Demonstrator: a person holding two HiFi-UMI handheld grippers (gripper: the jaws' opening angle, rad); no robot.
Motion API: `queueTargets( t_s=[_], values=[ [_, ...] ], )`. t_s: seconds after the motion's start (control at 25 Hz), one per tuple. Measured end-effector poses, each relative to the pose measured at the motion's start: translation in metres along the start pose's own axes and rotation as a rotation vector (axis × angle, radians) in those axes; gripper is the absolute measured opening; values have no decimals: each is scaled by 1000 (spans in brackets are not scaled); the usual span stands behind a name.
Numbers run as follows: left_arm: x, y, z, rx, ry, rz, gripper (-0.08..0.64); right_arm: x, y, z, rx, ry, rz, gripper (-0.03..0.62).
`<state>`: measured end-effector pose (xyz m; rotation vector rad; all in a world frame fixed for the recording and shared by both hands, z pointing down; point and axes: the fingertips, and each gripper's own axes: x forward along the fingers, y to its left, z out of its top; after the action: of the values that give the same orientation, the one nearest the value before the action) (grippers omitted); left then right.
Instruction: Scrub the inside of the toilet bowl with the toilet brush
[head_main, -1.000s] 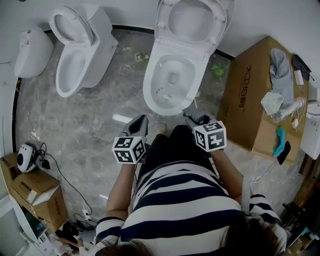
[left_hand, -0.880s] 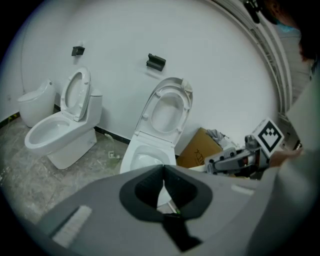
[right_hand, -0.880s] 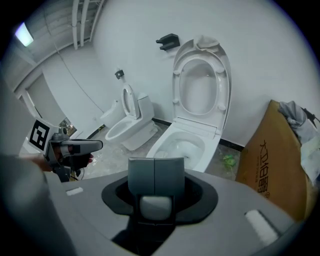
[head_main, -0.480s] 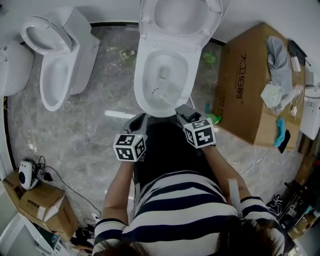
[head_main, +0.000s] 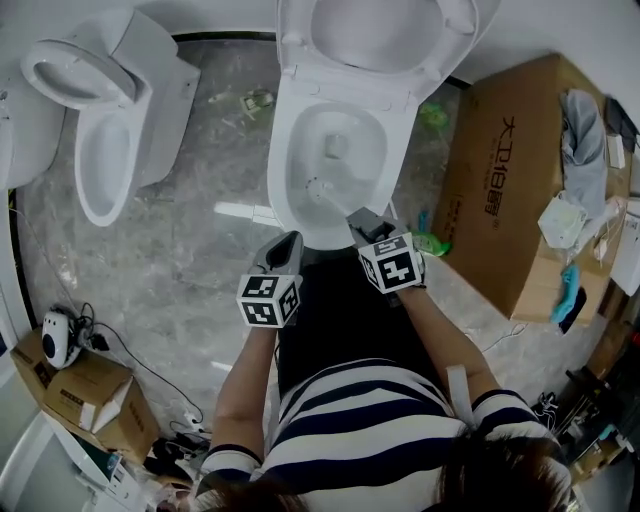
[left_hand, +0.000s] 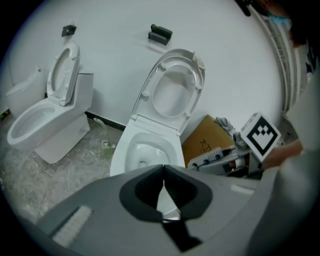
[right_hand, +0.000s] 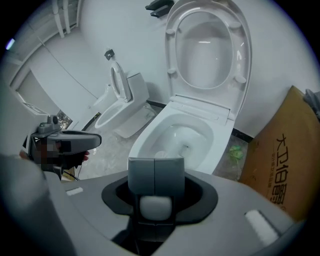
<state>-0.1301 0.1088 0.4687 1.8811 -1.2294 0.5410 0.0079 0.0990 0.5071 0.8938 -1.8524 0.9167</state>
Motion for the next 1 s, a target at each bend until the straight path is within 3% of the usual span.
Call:
queueTargets(
  t_s=[0.44,1.0],
  values=[
    [60,19,12,-41,31,34,0,52,-25,30,-72,43,46,172],
    [96,37,8,-32,62,64,0,102,-52,68,-167,13,18,172]
  ],
)
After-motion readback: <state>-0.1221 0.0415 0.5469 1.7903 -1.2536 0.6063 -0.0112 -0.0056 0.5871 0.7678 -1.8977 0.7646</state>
